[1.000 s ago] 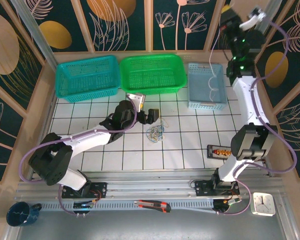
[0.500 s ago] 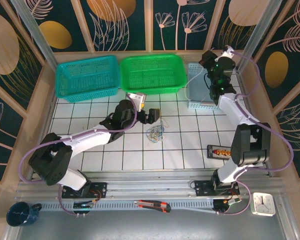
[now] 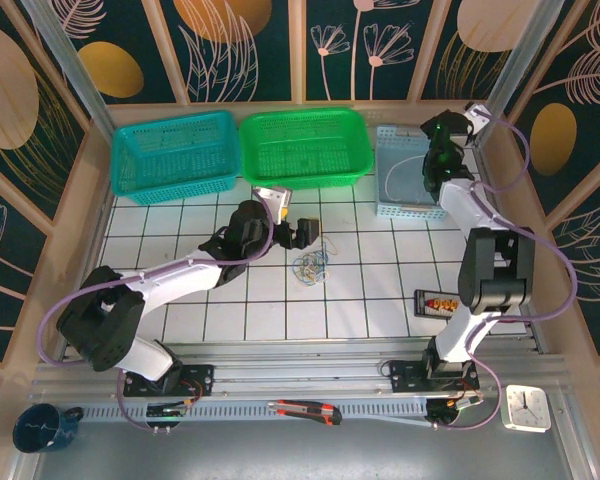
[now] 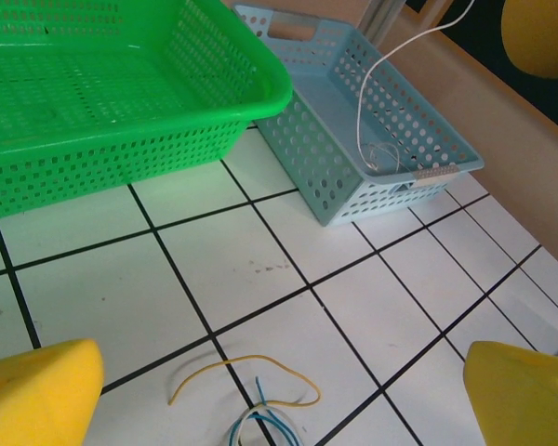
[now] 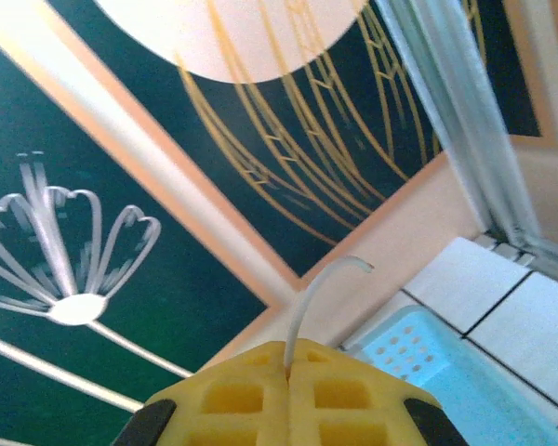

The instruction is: Untangle the cables

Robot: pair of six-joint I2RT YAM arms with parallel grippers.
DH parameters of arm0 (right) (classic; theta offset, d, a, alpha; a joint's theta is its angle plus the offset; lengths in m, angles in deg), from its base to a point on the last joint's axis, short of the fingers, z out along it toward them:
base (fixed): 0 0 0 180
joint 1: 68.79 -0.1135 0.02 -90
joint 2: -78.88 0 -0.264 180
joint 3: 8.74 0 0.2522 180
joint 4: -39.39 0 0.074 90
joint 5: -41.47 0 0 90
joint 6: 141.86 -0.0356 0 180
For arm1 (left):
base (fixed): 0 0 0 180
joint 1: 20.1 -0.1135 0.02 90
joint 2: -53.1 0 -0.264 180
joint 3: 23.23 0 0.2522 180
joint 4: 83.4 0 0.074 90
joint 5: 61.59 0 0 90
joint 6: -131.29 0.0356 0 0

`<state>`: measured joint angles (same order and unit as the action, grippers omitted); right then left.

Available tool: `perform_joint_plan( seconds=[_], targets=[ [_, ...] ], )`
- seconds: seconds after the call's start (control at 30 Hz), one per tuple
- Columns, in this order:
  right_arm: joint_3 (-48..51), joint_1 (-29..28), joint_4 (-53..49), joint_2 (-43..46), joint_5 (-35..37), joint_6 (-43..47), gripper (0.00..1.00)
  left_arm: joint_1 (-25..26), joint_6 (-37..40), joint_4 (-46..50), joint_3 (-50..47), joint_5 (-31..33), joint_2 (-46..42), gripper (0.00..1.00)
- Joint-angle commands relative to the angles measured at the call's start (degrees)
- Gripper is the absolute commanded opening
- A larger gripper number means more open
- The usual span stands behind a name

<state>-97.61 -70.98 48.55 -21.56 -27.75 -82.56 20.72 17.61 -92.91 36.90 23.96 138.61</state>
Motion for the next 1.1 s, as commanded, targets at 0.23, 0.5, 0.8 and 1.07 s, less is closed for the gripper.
perform_joint_plan(
  seconds=[0.23, 0.5, 0.8, 1.07],
  targets=[
    [-4.7, 1.1, -6.9, -9.8, -6.4, 1.5, 0.0, -0.4, -0.8, 0.2, -0.4, -0.4, -1.1, 0.99],
    [-5.9, 2.3, -9.3, -7.9, -15.7, -0.2, 0.67, -0.4, -1.6, 0.8, -1.0, -0.3, -2.4, 0.99],
    [0.6, 1.1, -8.6, 2.9, -25.3, -4.0, 0.72, -0.4, -3.3, 0.1, -2.4, 0.2, -3.2, 0.99],
    [14.2, -3.0, -9.4, 13.1, -26.8, -6.2, 0.72, -2.3, -6.7, -1.8, -6.8, -0.2, -6.0, 0.99]
  ],
)
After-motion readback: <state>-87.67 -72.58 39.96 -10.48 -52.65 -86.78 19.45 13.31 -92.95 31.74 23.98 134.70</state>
